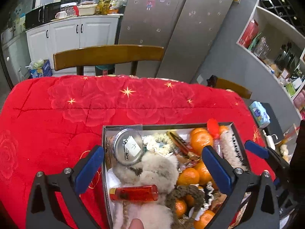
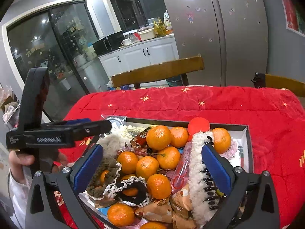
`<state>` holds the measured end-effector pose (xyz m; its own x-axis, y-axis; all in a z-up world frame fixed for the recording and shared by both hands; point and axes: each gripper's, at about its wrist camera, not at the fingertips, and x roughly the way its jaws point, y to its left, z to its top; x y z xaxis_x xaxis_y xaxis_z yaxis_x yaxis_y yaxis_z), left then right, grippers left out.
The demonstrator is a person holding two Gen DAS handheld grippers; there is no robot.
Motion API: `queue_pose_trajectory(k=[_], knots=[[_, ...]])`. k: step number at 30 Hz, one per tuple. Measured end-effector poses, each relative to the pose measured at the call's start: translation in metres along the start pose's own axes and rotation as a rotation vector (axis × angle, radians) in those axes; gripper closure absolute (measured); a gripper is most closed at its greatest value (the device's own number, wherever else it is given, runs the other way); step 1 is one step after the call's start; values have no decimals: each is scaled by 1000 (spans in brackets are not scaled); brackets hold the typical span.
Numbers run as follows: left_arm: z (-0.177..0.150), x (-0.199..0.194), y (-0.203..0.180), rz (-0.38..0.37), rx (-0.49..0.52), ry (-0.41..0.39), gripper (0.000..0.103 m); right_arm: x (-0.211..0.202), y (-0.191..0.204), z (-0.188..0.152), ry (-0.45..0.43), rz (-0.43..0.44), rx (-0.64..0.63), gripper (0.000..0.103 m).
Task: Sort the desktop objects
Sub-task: 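Raise both tools toward the mandarin on the doily and the wooden bead bracelet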
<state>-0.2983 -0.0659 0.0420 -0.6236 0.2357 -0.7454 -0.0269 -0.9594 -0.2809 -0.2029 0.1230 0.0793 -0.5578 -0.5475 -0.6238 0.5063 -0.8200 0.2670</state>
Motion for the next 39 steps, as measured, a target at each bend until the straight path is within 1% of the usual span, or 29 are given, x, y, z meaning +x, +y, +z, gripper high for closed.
queue_pose_trajectory(k=[4,6,10,12,17,20,23,27,29,33,35,37,39], knots=[[1,-18,-6,-20,10,-32,0,-18,3,3,-30,-7,8,0],[0,-28,-11,-13,20,-49,0,-31,5,3,-53,-14,5,0],[-12,-56,-31,-11,52,-101,0,-62,8,-1,-92,-21,7,0],[-19,-66,-42,-16,75,-111,0,-80,9,-6,-111,-41,-1,0],[-46,-98,-69,-38,130,-133,0,-120,5,-23,-146,-92,-15,0],[-65,-116,-82,-29,157,-141,0,-143,3,-35,-161,-119,-7,0],[-86,-136,-94,-33,186,-155,0,-165,7,-47,-178,-120,-2,0],[-112,-154,-109,-8,245,-196,0,-190,18,-63,-213,-149,-31,0],[-123,-156,-113,9,257,-206,0,-196,21,-70,-226,-159,-35,0],[-145,-143,-120,2,274,-198,0,-202,13,-95,-242,-185,-36,0],[-157,-130,-125,0,300,-168,0,-199,5,-109,-221,-198,-29,0],[-168,-117,-131,-19,329,-134,0,-189,-8,-122,-185,-207,-8,0],[-174,-107,-133,-28,331,-119,0,-176,-24,-135,-136,-212,40,0]])
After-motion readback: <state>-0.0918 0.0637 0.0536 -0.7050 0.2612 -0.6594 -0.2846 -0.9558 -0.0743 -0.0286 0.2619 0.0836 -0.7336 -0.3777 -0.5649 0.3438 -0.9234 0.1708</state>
